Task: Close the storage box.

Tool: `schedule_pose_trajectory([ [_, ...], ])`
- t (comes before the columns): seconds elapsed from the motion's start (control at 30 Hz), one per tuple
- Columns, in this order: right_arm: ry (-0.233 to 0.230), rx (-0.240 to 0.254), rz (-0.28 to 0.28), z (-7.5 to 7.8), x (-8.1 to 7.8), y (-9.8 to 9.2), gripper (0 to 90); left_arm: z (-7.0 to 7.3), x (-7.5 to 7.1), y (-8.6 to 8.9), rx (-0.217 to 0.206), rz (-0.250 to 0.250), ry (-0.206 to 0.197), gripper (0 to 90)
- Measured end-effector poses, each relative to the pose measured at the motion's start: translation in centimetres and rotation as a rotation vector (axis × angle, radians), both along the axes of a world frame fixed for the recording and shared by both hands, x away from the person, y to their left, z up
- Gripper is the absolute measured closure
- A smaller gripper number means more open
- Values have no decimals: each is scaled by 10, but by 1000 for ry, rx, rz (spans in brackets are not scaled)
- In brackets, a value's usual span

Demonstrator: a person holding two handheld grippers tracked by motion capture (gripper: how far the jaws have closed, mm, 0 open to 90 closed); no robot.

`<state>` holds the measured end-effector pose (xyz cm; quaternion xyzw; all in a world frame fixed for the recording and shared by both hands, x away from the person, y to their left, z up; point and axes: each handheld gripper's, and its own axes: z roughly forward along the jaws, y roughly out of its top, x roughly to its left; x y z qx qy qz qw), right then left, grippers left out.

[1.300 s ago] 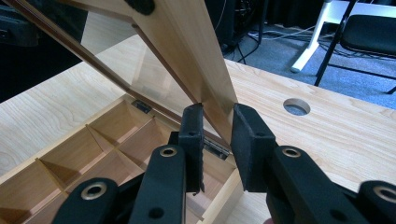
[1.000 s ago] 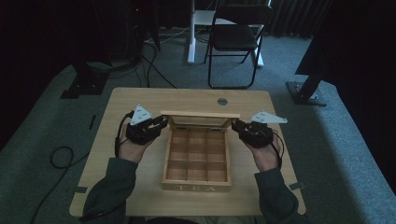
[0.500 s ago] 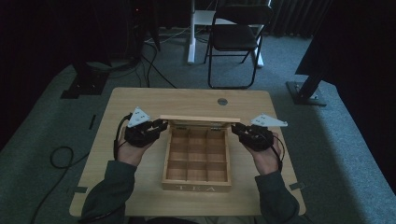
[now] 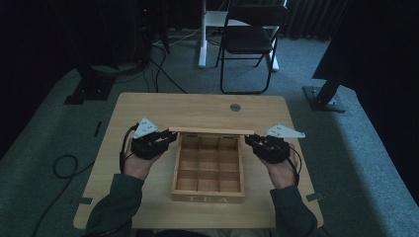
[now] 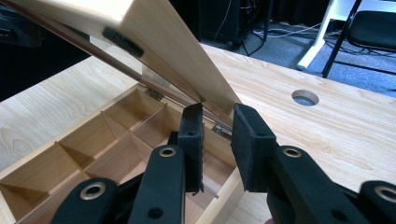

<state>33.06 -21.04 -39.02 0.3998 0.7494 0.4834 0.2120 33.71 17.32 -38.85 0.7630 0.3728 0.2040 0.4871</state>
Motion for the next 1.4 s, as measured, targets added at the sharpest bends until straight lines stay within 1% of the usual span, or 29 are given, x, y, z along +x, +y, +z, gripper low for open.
schedule_pose_trajectory([
  [0.43, 3, 1, 10, -4, -5, -1, 738, -4, -6, 0, 8, -5, 3, 728],
  [0.6, 15, 14, 11, -7, -7, -2, 738, -5, -8, 0, 9, -4, 6, 728],
  [0.77, 23, 13, 13, -9, -8, -2, 738, -7, -10, 1, 11, -8, 10, 729],
  [0.9, 33, 37, 21, -11, -8, -4, 739, -8, -11, 1, 3, -9, 16, 728],
  [1.13, 26, 23, 21, -12, -11, -3, 741, -10, -14, 1, 6, -12, 18, 729],
  [1.4, 25, 28, 25, -14, -16, -4, 743, -12, -16, 2, 12, -17, 23, 729],
])
